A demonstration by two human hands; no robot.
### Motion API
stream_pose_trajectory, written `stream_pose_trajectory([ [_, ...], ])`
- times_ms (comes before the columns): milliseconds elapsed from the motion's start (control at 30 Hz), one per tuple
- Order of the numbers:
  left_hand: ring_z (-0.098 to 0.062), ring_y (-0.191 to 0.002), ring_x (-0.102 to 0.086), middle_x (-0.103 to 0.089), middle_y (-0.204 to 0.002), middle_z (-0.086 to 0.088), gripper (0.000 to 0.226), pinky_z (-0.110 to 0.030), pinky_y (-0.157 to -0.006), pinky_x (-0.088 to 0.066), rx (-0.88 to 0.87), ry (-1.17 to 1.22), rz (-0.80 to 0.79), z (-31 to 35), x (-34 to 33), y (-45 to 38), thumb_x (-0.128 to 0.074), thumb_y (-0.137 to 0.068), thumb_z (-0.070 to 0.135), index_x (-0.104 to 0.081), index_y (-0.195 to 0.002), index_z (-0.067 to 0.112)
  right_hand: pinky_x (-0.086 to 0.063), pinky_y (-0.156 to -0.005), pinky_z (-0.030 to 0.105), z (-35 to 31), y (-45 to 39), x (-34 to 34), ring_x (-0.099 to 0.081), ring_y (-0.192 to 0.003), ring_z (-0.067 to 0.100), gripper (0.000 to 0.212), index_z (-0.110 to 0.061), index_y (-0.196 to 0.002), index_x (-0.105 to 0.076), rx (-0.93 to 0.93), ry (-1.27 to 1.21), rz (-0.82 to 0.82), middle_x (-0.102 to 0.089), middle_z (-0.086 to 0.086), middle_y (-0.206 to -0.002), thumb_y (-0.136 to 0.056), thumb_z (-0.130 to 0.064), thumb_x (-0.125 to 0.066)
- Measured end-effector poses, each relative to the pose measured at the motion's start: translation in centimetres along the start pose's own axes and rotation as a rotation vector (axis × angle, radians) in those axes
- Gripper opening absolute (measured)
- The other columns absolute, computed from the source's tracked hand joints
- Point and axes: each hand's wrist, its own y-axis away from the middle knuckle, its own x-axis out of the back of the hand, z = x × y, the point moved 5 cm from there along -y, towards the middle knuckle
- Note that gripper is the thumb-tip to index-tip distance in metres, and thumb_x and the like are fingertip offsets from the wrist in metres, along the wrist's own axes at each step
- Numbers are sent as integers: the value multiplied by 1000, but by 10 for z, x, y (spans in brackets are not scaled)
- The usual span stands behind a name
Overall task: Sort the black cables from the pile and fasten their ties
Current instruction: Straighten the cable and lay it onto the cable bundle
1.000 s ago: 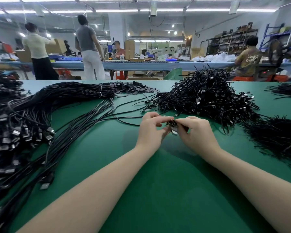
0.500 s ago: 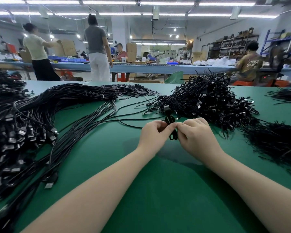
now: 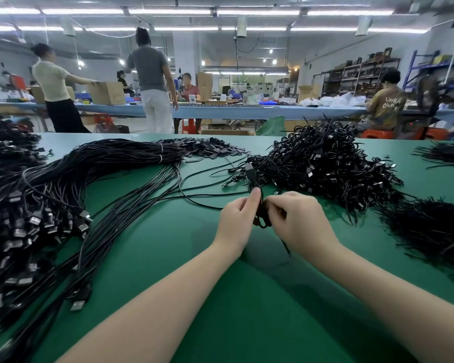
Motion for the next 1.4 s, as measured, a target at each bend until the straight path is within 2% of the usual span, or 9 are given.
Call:
stream_pose_trajectory([
  [167,-5,-54,-52,-66,-70,8,50,-17,-53,-36,86,51,-2,-7,0,-5,-29,-101,50,-68,-87,23,-53,-65,34,6,-82,33,-60,-67,26,26,-8,-87,-68,69,262,-11,-66,9,-78,-92,-14,-44],
  [267,-5,-56,-53,-66,-71,6,47,-14,-53,-37,70,-24,-36,-10,-2,-6,-31,-102,45,-69,-87,22,-52,-70,38,60,-140,63,-59,-80,29,26,-5,-118,-52,-219,492,-8,-61,15,-102,-96,-13,-41],
  [400,-2,-56,-53,-65,-71,9,42,-13,-53,-38,61,-47,-28,-11,-1,-6,-32,-102,43,-67,-87,25,-39,-100,52,95,-127,42,-39,-128,43,80,-17,-151,-5,-580,469,-371,-19,22,-152,-87,-12,-51],
  [533,-10,-69,-55,-62,-78,11,23,-21,-62,-43,48,-141,7,-12,-1,-9,-40,-100,32,-63,-93,30,-41,-88,41,74,-39,-27,-49,-119,35,49,-17,-133,-36,-509,423,-561,-47,14,-133,-91,-40,-47],
  [700,-18,-89,-58,-63,-108,-4,31,-24,-80,-47,100,-634,-88,0,34,-42,-48,-90,9,-62,-117,16,-34,-105,39,67,24,-54,-42,-128,26,49,-23,-136,-45,-499,270,-481,-49,5,-137,-97,-48,-32],
  [800,-27,-108,-58,-58,-122,-8,38,-36,-90,-49,117,-1377,-19,22,98,-55,-45,-87,3,-61,-119,15,-40,-97,36,66,22,-52,-50,-116,23,40,-22,-120,-57,-441,240,-425,-57,0,-123,-96,-44,-35],
  [900,-28,-115,-57,-58,-129,-7,33,-38,-85,-46,444,-1817,-74,31,167,-43,-49,-91,10,-59,-123,11,-41,-95,35,64,21,-52,-52,-112,22,37,-22,-115,-60,-427,236,-413,-58,0,-119,-95,-42,-36],
  [1033,-25,-76,-65,-72,-97,-13,42,-31,-70,-56,821,-1529,-280,25,224,-22,-62,-94,29,-61,-118,-5,-42,-93,35,65,21,-50,-52,-111,21,37,-22,-116,-60,-420,223,-405,-58,0,-119,-96,-42,-36],
  [1400,-21,-42,-47,-53,-51,-9,20,-23,-43,-36,892,-1338,-320,36,250,-2,-45,-88,4,-50,-70,3,-42,-90,33,62,21,-48,-53,-109,21,34,-22,-114,-61,-415,207,-410,-60,-1,-117,-96,-38,-37],
])
